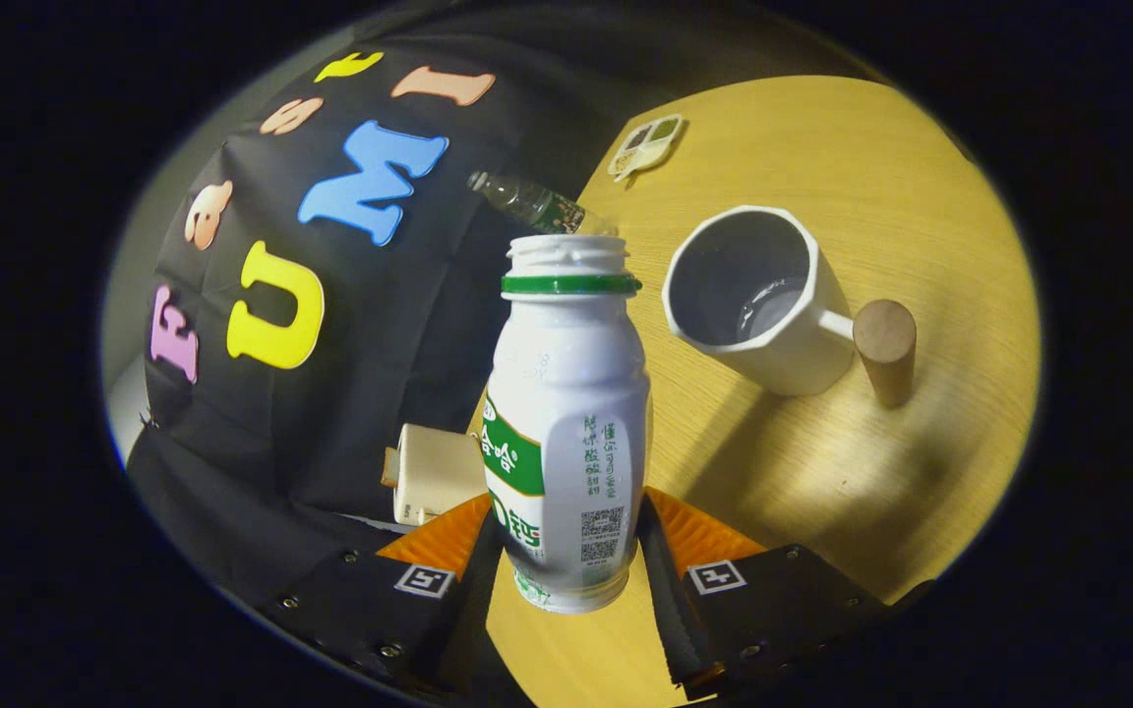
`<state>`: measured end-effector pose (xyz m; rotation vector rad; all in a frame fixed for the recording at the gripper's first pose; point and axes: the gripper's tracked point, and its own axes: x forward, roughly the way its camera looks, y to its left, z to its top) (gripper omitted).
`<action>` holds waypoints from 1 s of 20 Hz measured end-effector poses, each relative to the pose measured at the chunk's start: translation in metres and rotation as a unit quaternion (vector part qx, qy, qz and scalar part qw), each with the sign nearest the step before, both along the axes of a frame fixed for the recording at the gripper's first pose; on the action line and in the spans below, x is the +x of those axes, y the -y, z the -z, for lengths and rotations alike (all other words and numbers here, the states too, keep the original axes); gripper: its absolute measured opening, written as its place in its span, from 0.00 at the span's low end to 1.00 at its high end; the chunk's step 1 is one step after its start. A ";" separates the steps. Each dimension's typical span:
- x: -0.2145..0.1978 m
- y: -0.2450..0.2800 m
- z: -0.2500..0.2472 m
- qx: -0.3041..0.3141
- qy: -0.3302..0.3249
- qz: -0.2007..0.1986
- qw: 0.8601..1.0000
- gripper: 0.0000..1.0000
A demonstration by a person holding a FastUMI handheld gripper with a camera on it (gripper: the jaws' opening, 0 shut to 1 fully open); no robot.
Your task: Take the bottle from table, then pour the juice into the cup, finally place the bottle on the coaster
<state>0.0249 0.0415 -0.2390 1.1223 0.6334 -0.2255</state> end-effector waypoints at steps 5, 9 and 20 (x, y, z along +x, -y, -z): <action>-0.003 -0.002 0.006 -0.082 0.002 -0.042 0.996 0.71; -0.001 0.002 0.004 -0.154 0.014 -0.067 0.986 0.71; 0.011 0.008 -0.015 -0.340 0.032 -0.108 0.934 0.71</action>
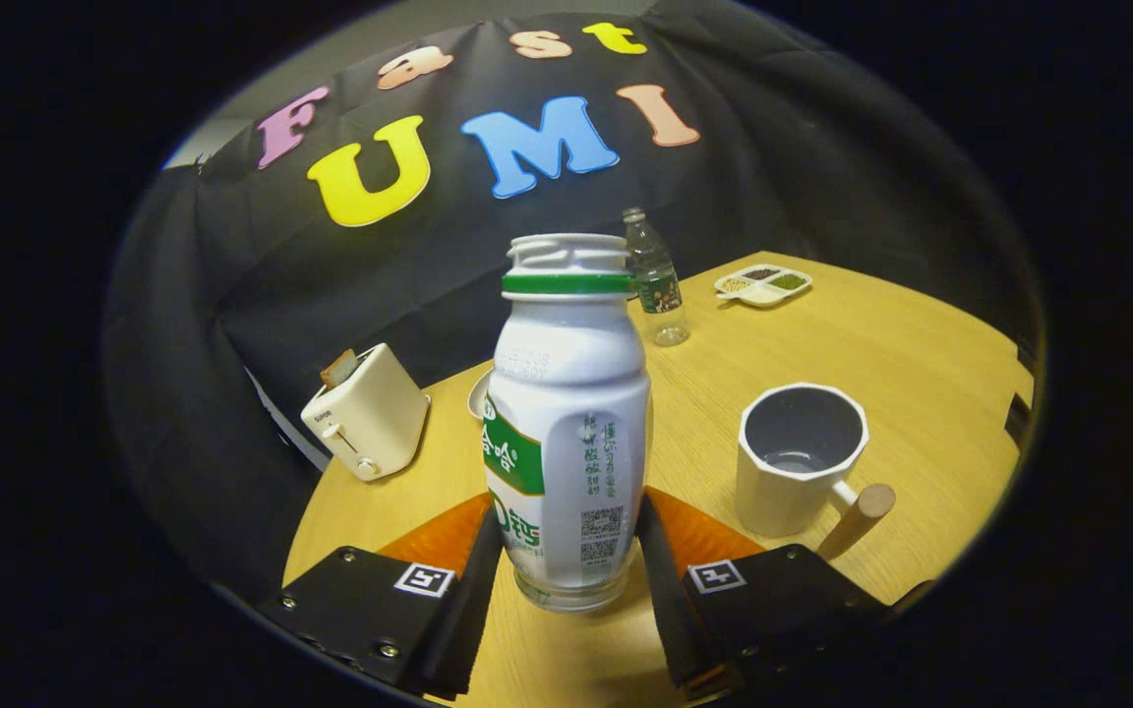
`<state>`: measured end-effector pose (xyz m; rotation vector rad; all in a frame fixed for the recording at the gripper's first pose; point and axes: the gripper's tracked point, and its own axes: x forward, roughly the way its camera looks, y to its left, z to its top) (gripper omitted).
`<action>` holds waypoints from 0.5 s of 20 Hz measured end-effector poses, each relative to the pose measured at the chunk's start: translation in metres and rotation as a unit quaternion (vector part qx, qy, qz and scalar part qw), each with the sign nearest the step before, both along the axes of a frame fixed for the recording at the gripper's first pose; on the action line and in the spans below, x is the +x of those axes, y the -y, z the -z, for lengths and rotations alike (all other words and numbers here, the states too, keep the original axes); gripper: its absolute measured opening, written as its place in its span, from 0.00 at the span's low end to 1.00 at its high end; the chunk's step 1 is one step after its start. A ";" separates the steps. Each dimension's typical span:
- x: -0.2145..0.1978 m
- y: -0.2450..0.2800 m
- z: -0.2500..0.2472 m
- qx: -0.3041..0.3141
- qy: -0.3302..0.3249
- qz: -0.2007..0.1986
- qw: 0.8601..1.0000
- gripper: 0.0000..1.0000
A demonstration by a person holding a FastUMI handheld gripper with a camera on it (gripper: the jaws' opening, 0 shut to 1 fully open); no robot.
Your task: Take the bottle from table, then pour the juice into the cup, finally place the bottle on the coaster
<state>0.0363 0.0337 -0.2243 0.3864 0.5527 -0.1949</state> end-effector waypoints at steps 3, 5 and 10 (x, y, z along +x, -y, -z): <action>0.007 0.002 -0.007 -0.050 0.011 -0.008 0.999 0.72; 0.012 0.001 -0.013 -0.077 0.022 -0.012 0.997 0.72; 0.025 -0.005 -0.019 -0.139 0.039 -0.026 0.989 0.71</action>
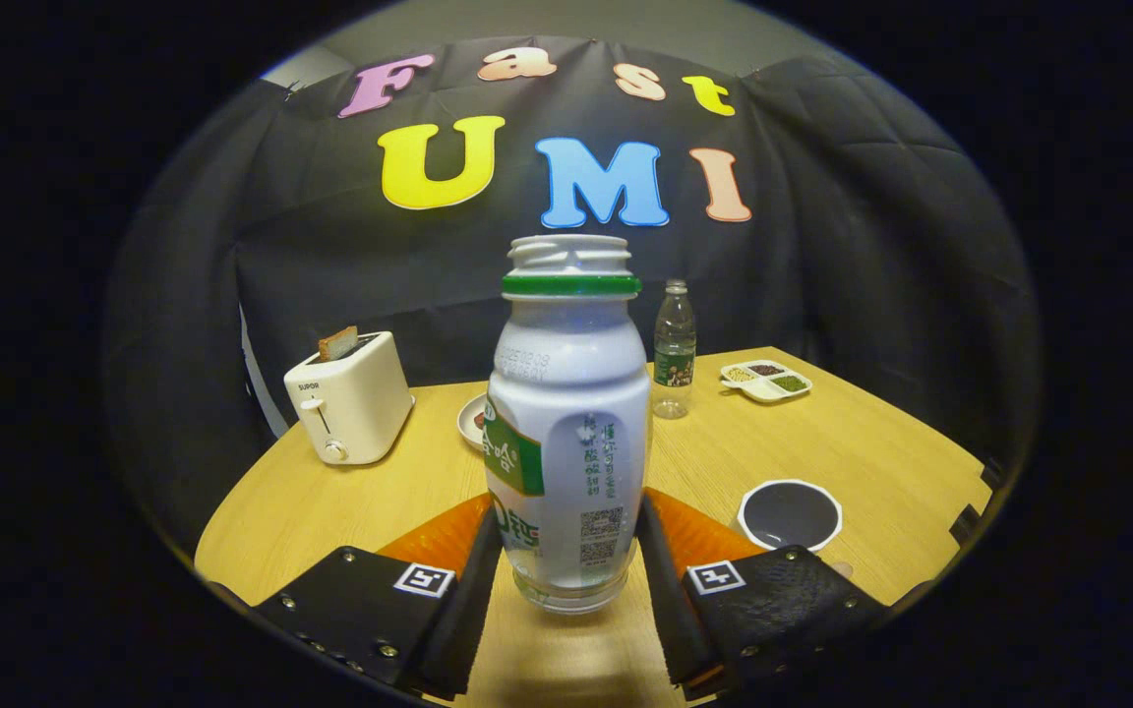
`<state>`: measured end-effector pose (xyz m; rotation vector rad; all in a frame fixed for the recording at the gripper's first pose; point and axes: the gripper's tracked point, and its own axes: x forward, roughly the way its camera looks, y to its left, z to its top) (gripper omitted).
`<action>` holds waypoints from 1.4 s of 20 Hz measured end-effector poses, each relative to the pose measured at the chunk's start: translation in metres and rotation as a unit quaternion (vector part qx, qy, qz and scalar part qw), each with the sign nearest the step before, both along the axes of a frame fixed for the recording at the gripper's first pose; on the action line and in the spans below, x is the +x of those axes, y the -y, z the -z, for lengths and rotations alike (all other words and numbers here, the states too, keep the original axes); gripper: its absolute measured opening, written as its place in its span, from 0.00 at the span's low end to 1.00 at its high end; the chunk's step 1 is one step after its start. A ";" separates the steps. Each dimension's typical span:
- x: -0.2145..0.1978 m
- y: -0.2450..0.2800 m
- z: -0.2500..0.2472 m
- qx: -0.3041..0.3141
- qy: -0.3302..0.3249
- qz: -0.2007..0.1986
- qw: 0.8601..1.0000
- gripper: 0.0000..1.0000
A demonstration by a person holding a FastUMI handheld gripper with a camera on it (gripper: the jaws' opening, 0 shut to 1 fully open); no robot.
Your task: Take the bottle from table, then pour the juice into the cup, finally place the bottle on the coaster
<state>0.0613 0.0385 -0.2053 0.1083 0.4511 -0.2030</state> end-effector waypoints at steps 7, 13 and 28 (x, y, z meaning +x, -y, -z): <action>0.024 -0.002 -0.004 -0.025 0.017 0.001 1.000 0.72; 0.038 -0.001 -0.004 -0.026 0.025 0.007 0.999 0.72; 0.082 -0.012 0.008 -0.049 0.035 -0.016 0.998 0.72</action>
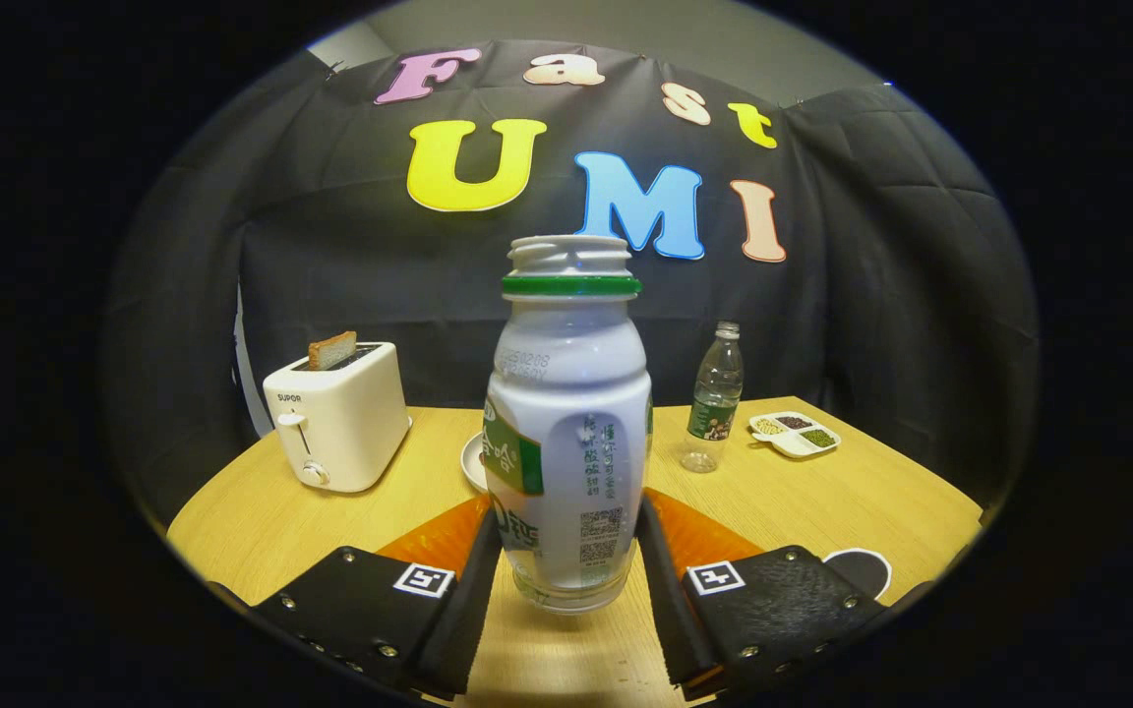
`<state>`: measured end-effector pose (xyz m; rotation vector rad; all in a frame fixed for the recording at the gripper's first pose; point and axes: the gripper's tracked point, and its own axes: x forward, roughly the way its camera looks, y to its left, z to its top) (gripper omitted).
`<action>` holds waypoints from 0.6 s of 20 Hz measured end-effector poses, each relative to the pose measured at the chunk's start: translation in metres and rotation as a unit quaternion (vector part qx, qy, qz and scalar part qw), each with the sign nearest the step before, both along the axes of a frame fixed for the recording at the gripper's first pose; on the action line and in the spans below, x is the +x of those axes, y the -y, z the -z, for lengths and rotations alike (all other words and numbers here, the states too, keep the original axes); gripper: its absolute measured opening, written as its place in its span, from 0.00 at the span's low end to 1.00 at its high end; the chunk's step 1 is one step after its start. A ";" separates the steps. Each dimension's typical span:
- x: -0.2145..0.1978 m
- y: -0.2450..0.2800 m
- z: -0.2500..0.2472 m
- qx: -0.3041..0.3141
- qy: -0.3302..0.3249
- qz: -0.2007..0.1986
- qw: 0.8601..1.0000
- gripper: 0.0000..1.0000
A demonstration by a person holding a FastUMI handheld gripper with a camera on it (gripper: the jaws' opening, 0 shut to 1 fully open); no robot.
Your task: Take the bottle from table, then pour the juice into the cup, finally place the bottle on the coaster
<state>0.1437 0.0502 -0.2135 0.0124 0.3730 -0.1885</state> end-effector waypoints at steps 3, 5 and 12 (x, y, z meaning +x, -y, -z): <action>0.007 0.001 0.005 0.004 0.002 0.000 1.000 0.72; 0.011 0.001 0.008 0.005 0.002 -0.001 1.000 0.72; 0.026 0.007 0.020 0.010 0.000 -0.002 1.000 0.72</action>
